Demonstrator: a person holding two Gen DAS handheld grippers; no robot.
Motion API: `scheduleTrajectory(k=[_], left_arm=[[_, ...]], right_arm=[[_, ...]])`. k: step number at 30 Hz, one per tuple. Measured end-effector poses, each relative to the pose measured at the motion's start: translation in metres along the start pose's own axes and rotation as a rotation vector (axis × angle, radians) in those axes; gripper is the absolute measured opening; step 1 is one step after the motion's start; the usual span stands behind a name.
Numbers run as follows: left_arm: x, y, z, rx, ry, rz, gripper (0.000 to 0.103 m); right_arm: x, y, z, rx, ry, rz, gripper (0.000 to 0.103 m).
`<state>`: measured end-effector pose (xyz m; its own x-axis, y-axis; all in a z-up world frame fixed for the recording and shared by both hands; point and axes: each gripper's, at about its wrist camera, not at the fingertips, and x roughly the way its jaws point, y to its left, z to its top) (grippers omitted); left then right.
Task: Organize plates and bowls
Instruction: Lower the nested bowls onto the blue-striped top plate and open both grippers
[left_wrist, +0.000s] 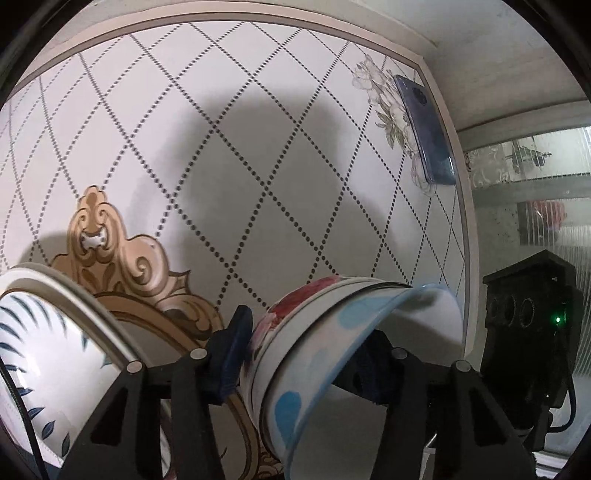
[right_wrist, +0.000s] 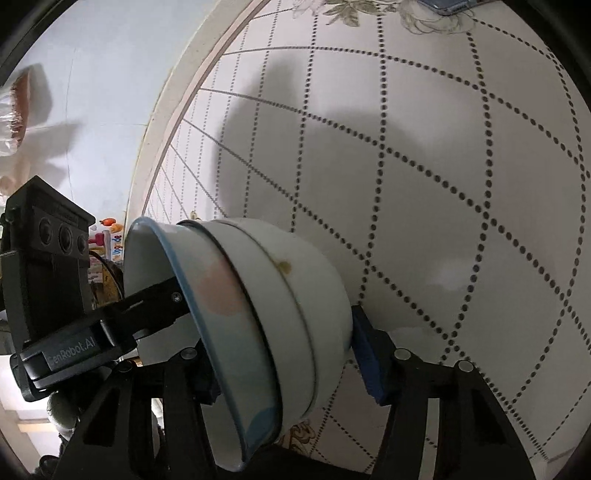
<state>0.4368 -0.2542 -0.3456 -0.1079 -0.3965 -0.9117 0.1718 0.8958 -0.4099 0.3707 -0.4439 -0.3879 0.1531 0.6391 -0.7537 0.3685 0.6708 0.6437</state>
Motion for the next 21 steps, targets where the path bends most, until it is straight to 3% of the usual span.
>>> scheduleTrajectory(k=[9,21], left_arm=[[-0.046,0.021,-0.001,-0.06,-0.054,-0.013,0.049],[-0.104,0.108,-0.024,-0.237,-0.144,0.012,0.049]], right_arm=[[-0.004,0.045,-0.003,-0.056,0.023,-0.006,0.06],[0.043,0.138,-0.005,-0.222,0.146,-0.001,0.058]])
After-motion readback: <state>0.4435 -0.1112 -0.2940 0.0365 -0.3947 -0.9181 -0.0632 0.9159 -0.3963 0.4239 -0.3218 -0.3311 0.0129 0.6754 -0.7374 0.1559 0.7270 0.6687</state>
